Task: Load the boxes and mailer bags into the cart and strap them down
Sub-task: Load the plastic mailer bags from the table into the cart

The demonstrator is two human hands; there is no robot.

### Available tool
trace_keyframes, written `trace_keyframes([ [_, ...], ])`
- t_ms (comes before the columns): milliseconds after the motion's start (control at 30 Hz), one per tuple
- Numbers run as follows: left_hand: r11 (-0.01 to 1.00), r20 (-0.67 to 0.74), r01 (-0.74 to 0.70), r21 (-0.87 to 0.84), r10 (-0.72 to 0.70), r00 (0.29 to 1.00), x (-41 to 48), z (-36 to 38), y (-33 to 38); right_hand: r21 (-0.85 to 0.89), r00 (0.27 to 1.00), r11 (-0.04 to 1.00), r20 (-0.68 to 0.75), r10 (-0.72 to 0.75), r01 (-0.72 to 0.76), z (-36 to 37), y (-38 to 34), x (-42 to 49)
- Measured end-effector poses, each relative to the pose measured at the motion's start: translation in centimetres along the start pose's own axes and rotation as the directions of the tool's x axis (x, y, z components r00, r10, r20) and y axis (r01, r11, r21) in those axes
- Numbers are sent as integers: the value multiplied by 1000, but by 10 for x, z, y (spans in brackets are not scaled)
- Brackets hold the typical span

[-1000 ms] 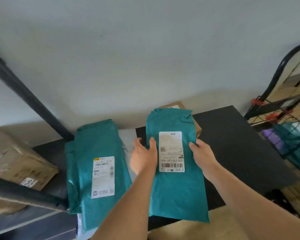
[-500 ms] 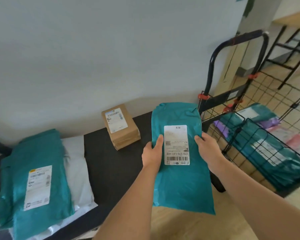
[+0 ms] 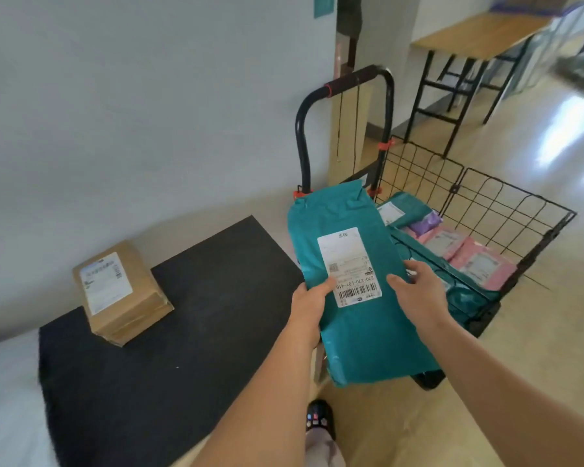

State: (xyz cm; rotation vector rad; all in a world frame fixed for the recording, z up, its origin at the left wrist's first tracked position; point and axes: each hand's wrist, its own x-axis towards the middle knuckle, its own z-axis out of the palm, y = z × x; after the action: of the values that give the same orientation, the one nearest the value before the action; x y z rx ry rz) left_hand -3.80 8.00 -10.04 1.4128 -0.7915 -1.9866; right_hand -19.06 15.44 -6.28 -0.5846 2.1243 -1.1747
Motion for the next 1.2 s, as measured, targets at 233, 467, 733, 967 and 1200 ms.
trace_keyframes([
  [233, 1000, 40, 8, 4, -8, 999, 51, 86, 1, -21, 995, 1000, -96, -6, 4, -49, 1, 69],
  [467, 1000, 106, 11, 1, -12, 994, 115, 171, 31, -22, 986, 1000, -169, -5, 2, -89, -25, 160],
  [733, 999, 48, -14, 49, 11, 999, 175, 241, 55, -45, 980, 999, -197, -20, 11, -114, -44, 244],
  [967, 978, -29, 24, 206, -19, 999, 210, 279, 38, -172, 988, 985, -149, -46, 20, -132, -22, 302],
  [1200, 924, -268, 193, 330, -104, 958, 236, 301, 4, -372, 996, 927, 87, -1, 33, -139, 9, 364],
])
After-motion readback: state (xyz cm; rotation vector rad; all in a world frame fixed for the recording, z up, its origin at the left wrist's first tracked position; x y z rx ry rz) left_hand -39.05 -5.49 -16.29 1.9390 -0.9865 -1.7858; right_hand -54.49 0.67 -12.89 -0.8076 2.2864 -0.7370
